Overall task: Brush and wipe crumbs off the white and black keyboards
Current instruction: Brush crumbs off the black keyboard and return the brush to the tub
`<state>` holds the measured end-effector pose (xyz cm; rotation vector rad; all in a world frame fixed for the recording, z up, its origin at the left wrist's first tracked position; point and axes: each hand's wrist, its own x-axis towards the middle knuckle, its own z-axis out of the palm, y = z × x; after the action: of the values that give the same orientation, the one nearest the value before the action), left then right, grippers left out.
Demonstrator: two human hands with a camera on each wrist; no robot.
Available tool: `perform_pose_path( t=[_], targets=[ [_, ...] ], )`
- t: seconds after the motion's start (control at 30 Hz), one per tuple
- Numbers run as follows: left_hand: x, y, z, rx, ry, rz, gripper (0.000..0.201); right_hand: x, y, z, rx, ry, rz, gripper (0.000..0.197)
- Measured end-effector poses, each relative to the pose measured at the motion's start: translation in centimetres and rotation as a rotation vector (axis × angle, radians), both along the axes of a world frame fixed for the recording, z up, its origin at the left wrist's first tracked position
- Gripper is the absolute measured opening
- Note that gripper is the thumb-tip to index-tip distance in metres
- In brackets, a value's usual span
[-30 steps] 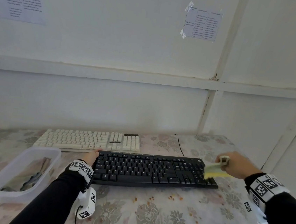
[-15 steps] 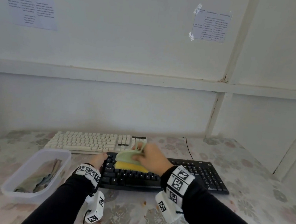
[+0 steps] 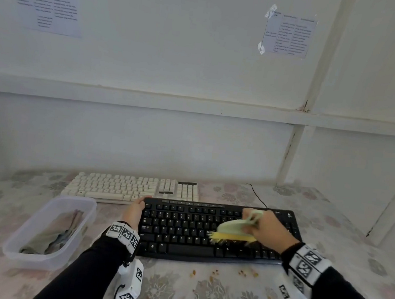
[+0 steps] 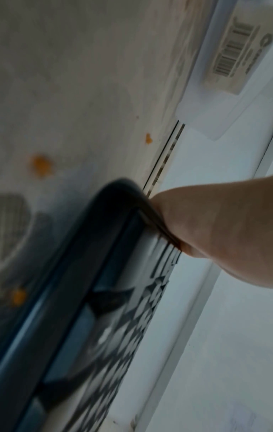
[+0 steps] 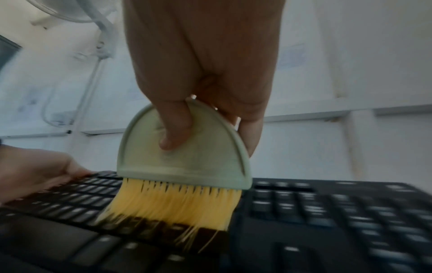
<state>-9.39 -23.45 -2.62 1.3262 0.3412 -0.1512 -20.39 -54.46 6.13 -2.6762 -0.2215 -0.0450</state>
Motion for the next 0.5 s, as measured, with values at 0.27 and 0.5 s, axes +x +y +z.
perform_pose_path(
  t=[0.27,0.5],
  targets=[
    [0.3,-0.3,-0.5,-0.051,-0.032,0.053,0.039,-1.3,-8.2,2.9,-0.324,0.036,-0.291,0.038],
    [-0.1,-0.5,-0.3,-0.118,-0.053,0.086,0.039,0.6,0.6,3.6,-0.003,-0.085,-0.051,0.009]
  ],
)
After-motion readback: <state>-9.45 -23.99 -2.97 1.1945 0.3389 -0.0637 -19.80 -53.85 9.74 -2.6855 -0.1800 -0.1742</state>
